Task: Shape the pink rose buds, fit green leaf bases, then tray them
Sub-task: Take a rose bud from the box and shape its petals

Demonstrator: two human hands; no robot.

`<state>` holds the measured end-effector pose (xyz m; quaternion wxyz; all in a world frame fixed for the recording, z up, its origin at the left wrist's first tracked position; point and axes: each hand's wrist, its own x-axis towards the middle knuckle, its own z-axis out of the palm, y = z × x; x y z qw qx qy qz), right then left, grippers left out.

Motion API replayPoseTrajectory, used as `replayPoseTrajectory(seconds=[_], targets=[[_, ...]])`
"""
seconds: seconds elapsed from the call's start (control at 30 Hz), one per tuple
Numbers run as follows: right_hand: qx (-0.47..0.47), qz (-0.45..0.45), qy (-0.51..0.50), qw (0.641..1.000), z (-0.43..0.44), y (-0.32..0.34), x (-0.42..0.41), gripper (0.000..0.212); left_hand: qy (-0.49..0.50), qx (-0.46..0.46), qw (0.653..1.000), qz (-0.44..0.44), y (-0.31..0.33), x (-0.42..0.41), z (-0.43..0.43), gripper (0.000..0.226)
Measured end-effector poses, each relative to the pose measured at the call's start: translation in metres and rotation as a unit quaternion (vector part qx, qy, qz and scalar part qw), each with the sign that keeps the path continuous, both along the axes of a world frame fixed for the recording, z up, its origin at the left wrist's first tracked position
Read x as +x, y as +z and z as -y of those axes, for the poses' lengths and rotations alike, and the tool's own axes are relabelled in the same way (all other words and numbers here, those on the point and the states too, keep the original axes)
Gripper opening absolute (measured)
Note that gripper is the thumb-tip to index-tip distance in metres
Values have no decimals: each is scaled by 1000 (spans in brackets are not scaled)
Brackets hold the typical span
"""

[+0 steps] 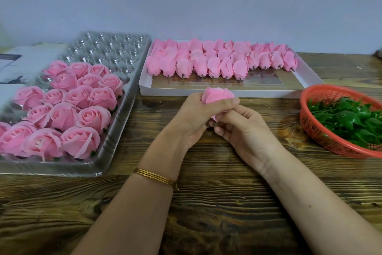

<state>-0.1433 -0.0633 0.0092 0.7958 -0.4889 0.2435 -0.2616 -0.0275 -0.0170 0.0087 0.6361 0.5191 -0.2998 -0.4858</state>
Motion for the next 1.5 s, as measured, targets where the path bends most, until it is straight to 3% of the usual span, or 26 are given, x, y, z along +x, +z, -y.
replayPoseTrajectory(seconds=[0.13,0.27,0.4,0.67,0.9,0.97,1.07,1.13,1.17,1.37,1.5], targets=[[-5,14,-12,1000,1,-2,-1,13,27,-9,999,17,-2,-3,2,38],[-50,27,-57,997,0,-5,-1,28,21,-12,1000,19,-1,-3,2,35],[-106,-5,-93,990,-1,-6,-2,14,17,-9,1000,-2,2,-4,2,30],[-28,8,-51,998,-3,1,0,18,-37,-21,999,-20,10,-4,-4,47],[-2,9,-31,999,-4,1,0,2,-24,-9,1000,-6,10,-8,-4,80],[2,11,-34,999,-3,0,0,14,-13,-2,1000,-6,9,-9,-3,74],[6,4,-42,999,-2,-1,0,13,-19,1,1000,-2,9,-10,-3,64],[13,-4,-40,999,-1,1,1,4,-34,-3,999,-27,9,-7,-3,28],[15,-8,-44,999,0,1,1,12,-38,-3,998,-46,10,-6,-4,16],[53,-5,-38,998,2,6,-1,22,-75,-33,984,-156,14,1,-8,58],[67,6,-11,998,2,10,-3,30,-93,-43,972,-211,15,4,-11,68]])
